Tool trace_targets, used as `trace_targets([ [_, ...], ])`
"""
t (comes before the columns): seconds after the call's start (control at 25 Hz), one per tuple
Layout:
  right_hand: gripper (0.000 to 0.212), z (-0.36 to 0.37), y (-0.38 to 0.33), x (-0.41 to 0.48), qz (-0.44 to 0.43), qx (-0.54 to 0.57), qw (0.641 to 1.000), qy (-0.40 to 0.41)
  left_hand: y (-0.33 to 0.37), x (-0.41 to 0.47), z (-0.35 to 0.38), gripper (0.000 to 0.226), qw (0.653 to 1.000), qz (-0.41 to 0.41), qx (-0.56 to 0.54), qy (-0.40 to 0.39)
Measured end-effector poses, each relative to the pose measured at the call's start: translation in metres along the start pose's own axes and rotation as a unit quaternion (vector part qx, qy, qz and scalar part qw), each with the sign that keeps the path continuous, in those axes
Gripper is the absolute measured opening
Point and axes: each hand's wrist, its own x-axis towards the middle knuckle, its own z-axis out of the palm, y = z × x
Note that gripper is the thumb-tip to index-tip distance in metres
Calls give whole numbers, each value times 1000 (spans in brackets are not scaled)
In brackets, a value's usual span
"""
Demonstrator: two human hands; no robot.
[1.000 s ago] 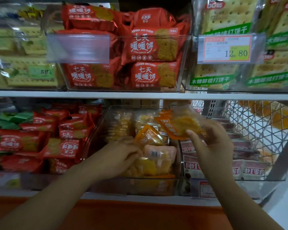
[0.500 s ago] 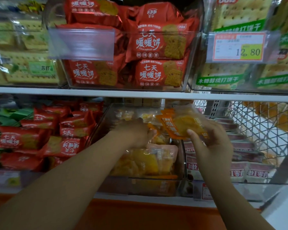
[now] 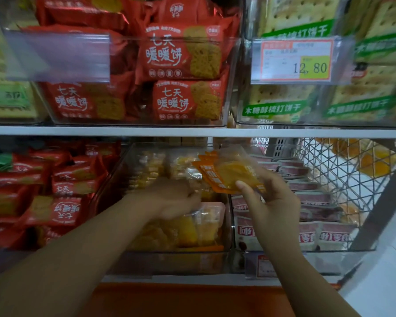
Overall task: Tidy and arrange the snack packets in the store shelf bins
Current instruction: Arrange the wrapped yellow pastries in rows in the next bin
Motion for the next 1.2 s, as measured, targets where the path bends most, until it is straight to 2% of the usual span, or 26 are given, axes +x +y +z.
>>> trace_targets([
  [0.08, 37, -1, 0, 2, -12, -33, 999, -30, -1, -23, 8, 43, 999, 4, -36, -6],
  [0.2, 27, 7, -2, 10, -38, -80, 992, -85, 0, -44, 16, 40, 999, 24, -34, 35],
  [0.4, 28, 29, -9, 46, -6, -162, 956, -245, -4, -58, 30, 41, 993, 21, -41, 109],
  [0.48, 29, 39, -1, 63, 24, -216, 922, -322, -7, -60, 37, 47, 989, 31, -37, 138],
  [0.64, 33, 65, 15, 89, 20, -270, 854, -444, -12, -58, 44, 48, 982, 50, -46, 175],
  [0.72, 50, 75, 20, 95, 3, -298, 822, -485, -13, -60, 46, 49, 982, 56, -61, 172],
  [0.8, 69, 81, 27, 94, -5, -357, 773, -524, -17, -62, 48, 56, 980, 69, -76, 171],
  [0.84, 68, 83, 28, 92, -12, -384, 753, -534, -20, -63, 48, 57, 979, 74, -83, 170],
  [0.96, 31, 82, 25, 90, -49, -452, 694, -558, -30, -64, 50, 49, 979, 77, -94, 164],
  [1.0, 28, 80, 21, 89, -52, -471, 677, -564, -31, -65, 50, 49, 979, 75, -91, 164],
  [1.2, 29, 87, 22, 83, -63, -525, 645, -552, -31, -63, 52, 52, 979, 61, -77, 180],
])
